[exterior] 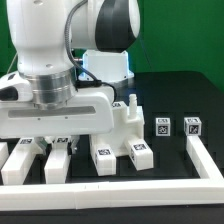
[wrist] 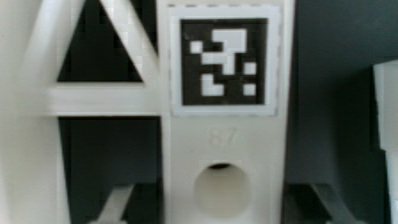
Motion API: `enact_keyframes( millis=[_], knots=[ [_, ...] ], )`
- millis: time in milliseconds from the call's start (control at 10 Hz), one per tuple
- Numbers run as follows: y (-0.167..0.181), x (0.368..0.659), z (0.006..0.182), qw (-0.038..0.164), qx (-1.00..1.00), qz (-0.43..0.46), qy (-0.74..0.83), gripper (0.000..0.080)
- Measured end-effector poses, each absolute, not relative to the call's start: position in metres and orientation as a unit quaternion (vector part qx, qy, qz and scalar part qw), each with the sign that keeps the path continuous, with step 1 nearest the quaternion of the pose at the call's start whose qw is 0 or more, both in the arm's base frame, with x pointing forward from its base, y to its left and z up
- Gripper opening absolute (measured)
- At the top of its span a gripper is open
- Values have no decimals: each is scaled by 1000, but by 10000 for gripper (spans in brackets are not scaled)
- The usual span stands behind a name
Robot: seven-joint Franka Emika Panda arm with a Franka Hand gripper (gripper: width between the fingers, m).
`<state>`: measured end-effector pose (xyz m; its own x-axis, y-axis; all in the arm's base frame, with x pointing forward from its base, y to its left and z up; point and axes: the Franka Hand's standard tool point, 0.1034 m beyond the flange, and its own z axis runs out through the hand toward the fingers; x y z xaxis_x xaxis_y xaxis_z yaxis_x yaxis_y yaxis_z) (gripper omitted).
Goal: Assemble chair
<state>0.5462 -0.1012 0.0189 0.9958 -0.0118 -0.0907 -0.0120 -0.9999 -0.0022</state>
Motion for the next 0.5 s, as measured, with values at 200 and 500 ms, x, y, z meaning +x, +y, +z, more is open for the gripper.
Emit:
enact_keyframes(
  millis=[200, 500],
  knots=[
    [-101, 546, 19, 1, -999, 45, 6, 282],
    [-105, 548, 31, 2, -999, 50, 1, 282]
  ],
)
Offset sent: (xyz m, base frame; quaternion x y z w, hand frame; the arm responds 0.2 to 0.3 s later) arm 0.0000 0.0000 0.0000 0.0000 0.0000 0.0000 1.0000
